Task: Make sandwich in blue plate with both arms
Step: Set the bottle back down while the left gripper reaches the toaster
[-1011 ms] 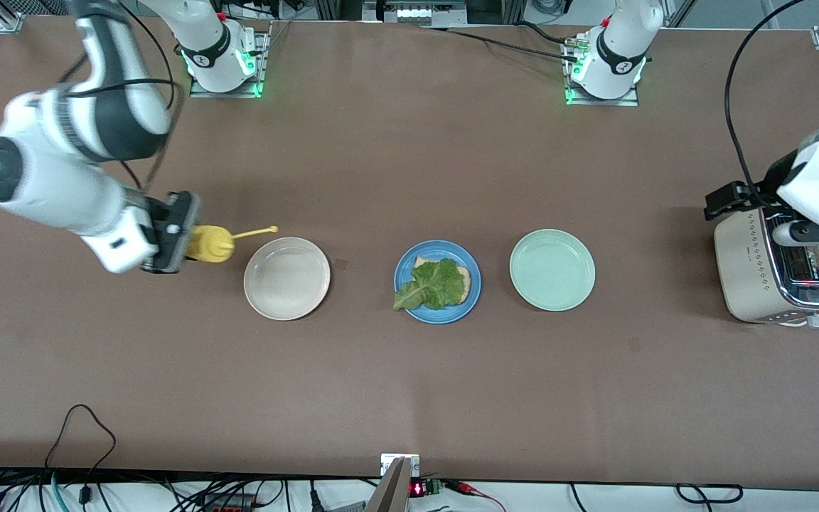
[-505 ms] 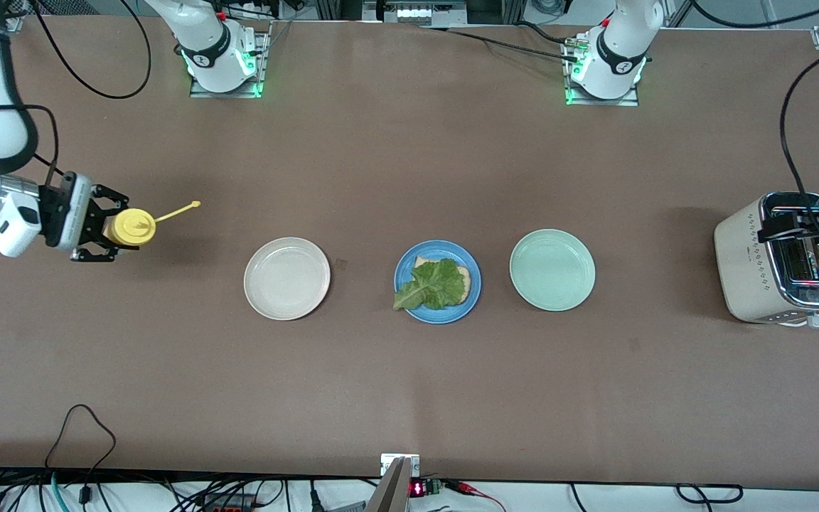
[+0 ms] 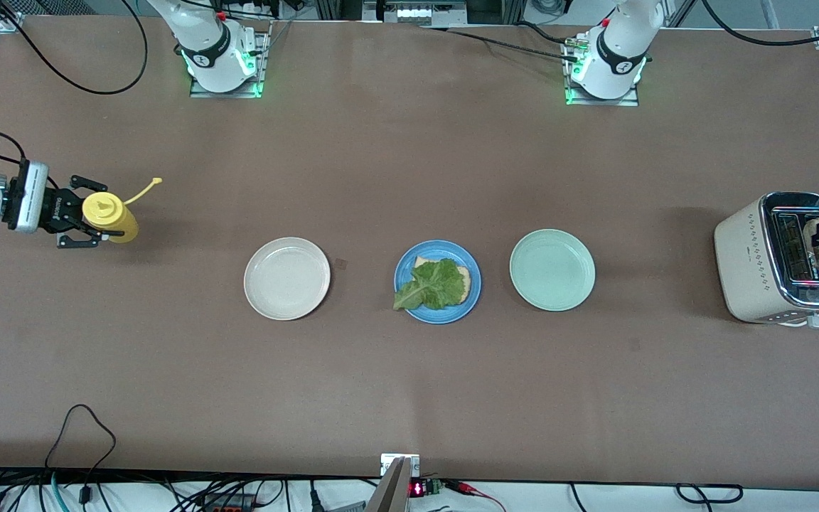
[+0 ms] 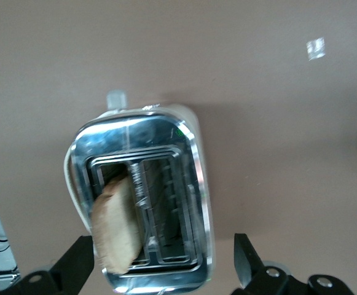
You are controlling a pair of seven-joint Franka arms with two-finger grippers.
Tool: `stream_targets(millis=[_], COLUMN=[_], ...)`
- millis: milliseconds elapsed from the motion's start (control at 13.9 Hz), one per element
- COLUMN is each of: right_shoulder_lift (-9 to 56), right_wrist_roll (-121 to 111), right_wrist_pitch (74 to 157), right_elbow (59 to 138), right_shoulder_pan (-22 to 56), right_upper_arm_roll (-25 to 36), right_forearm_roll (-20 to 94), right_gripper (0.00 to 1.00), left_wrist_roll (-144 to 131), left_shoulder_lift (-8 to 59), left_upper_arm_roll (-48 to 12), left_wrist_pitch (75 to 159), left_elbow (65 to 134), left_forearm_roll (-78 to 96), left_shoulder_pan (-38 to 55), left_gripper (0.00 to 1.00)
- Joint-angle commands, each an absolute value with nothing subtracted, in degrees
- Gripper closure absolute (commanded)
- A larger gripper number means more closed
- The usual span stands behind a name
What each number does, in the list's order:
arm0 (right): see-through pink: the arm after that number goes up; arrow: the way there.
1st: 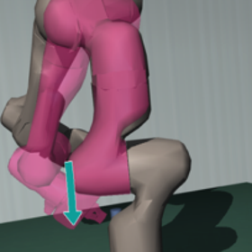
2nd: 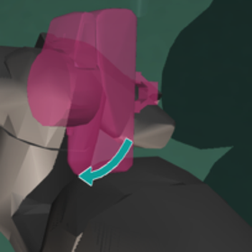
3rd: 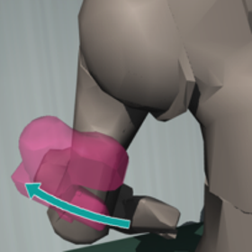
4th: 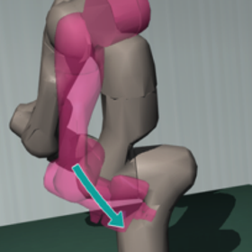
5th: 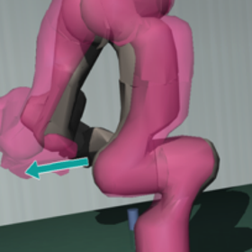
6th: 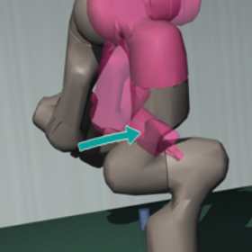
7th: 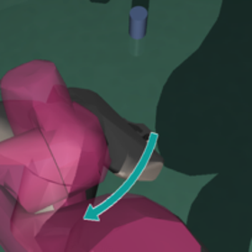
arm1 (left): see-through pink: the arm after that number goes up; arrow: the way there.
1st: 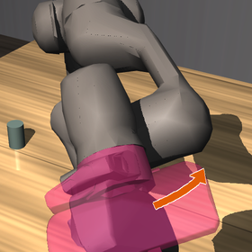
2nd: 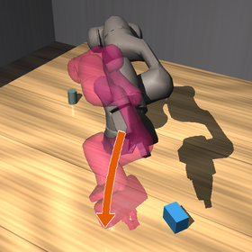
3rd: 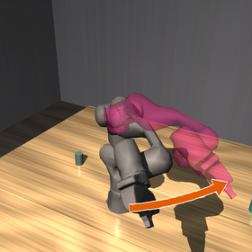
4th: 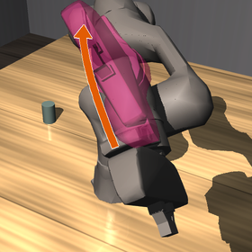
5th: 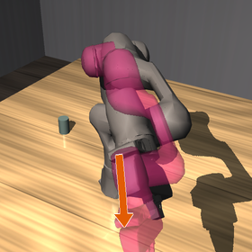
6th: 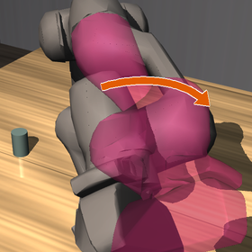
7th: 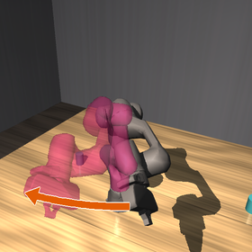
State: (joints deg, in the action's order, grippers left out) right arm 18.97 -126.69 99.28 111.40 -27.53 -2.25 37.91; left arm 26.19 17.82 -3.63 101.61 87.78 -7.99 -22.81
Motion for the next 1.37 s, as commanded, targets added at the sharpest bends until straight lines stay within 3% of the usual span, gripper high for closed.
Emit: stream_targets(millis=[0, 289, 722, 1083, 1155, 1299], right_shoulder_lift=[23.01, 29.25, 36.64, 38.14, 38.23, 38.5], right_wrist_roll=[-133.22, -140.17, -143.79, -144.32, -144.32, -144.23], right_wrist_pitch=[94.93, 91.77, 88.95, 89.38, 89.56, 89.74], right_elbow=[110.57, 108.82, 103.81, 102.48, 102.48, 102.48], right_shoulder_pan=[-33.56, -37.52, -39.81, -41.04, -41.13, -41.22], right_upper_arm_roll=[-3.78, -3.87, -3.87, -3.78, -3.78, -3.78], right_forearm_roll=[41.21, 41.92, 41.92, 41.31, 41.31, 41.13], right_gripper=[1.0, 1.0, 1.0, 0.98, 0.93, 0.77], left_wrist_roll=[31.1, 39.88, 40.61, 40.69, 40.26, 37.2], left_shoulder_lift=[20.56, 24.51, 25.75, 27.86, 27.77, 27.69], left_upper_arm_roll=[-4.22, -4.31, -4.39, -4.39, -4.39, -4.66], left_wrist_pitch=[102.65, 107.66, 105.74, 104.6, 103.37, 100.03], left_elbow=[86.13, 86.13, 87.8, 88.42, 88.42, 88.33], left_forearm_roll=[-8.7, -6.86, -0.88, 0.0, 0.0, 0.0], left_shoulder_pan=[-26.0, -31.45, -33.13, -34.8, -34.72, -34.63], left_gripper=[0.0, 0.0, 0.05, 0.23, 0.3, 0.54])
